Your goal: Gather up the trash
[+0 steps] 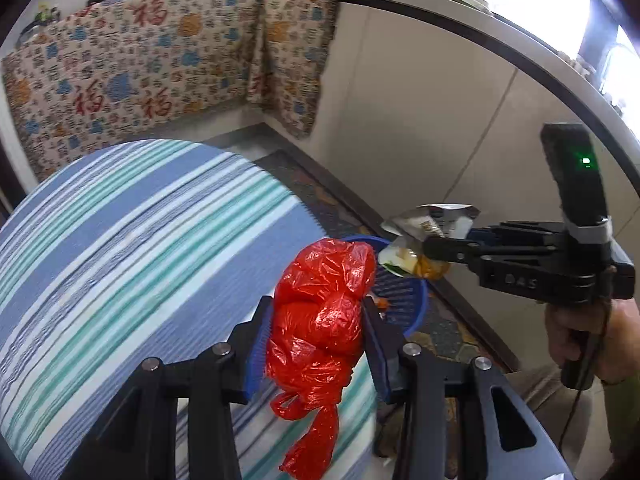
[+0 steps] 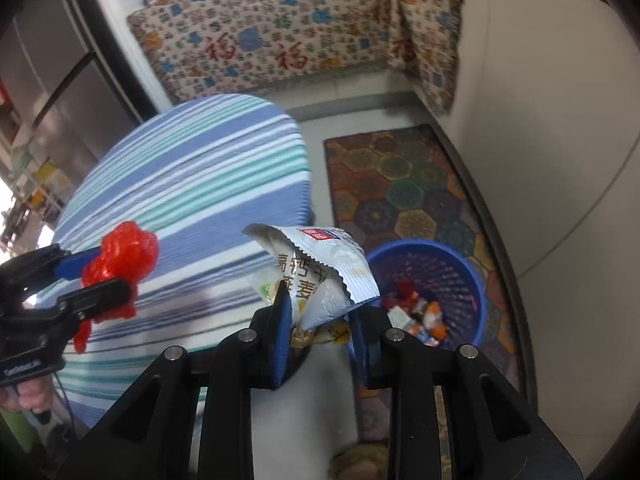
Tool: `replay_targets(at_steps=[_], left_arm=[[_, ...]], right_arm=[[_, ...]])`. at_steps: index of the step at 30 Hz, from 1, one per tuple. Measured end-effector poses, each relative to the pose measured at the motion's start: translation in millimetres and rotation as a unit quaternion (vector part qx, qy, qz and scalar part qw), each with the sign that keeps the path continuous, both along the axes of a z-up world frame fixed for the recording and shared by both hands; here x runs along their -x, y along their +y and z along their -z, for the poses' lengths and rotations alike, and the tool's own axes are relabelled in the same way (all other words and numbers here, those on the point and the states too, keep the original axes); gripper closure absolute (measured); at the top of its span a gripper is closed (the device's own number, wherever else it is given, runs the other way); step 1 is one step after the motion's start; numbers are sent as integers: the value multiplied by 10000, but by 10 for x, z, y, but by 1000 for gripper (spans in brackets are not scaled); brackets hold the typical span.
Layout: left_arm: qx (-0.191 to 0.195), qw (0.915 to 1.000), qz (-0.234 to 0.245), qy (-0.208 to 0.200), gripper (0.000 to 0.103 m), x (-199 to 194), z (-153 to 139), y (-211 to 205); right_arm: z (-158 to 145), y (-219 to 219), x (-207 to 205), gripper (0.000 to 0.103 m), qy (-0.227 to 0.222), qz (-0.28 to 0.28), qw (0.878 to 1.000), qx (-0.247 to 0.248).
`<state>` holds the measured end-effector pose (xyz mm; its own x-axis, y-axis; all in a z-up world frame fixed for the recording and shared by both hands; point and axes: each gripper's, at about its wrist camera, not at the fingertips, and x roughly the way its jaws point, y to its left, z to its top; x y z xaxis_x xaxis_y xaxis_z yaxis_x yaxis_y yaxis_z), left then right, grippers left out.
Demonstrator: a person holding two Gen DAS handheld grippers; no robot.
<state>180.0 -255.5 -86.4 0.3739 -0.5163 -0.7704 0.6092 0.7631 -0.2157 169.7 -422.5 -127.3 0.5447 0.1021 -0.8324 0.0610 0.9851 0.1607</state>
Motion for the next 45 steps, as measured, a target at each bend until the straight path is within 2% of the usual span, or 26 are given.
replay_targets(at_steps=[5, 10, 16, 22, 24, 25, 26, 27, 30, 31, 33, 35, 37, 40, 45], left_arm=[[57, 9979, 393, 504, 60, -124, 290, -946], [49, 9947, 381, 957, 60, -446, 753, -1540], [8, 9897, 187, 1418, 60, -815, 1240, -1892], [-154, 9885, 45, 1505, 57, -982, 1545, -1968], [-175, 9878, -38, 1547, 49, -1035, 1622, -1997], [-147, 9871, -92, 1592, 42, -1069, 1657, -2008], [-99, 9865, -137, 1626, 40, -1087, 1669, -1987], [-48, 9864, -173, 1636, 40, -1110, 1681, -1984], [-66, 9877, -223, 1544, 37, -1107, 1626, -1974], [-50, 9889, -223, 1469, 34, -1084, 1577, -1963], [-47, 9920, -207, 1243, 29, -996, 1436, -1926], [-57, 9951, -170, 976, 19, -866, 1260, -1877], [-34, 9974, -157, 707, 16, -713, 1053, -1794], [41, 9985, -96, 537, 0, -494, 796, -1663], [-44, 9999, -107, 4, 0, -76, 488, -1439]], right_arm=[[401, -739, 16, 76, 428, 580, 9974, 2], [807, -1229, -85, 76, 734, 879, 9933, -169], [1191, -1474, -271, 76, 893, 700, 9934, -173], [1508, -1556, -422, 74, 1003, 622, 9928, -216], [1620, -1580, -457, 68, 973, 551, 9933, -277], [1654, -1599, -459, 54, 917, 547, 9937, -333], [1673, -1615, -451, 40, 845, 558, 9943, -345], [1701, -1621, -442, 38, 784, 557, 9949, -317], [1643, -1673, -394, 37, 692, 627, 9953, -245], [1592, -1699, -359, 33, 640, 719, 9950, -247], [1452, -1733, -267, 21, 536, 908, 9942, -228], [1260, -1725, -163, 1, 497, 1044, 9931, -178], [1042, -1680, -42, 0, 444, 1145, 9923, -150], [728, -1593, 225, 0, 391, 1285, 9909, -131], [321, -1423, 715, 0, 292, 1641, 9858, 189]])
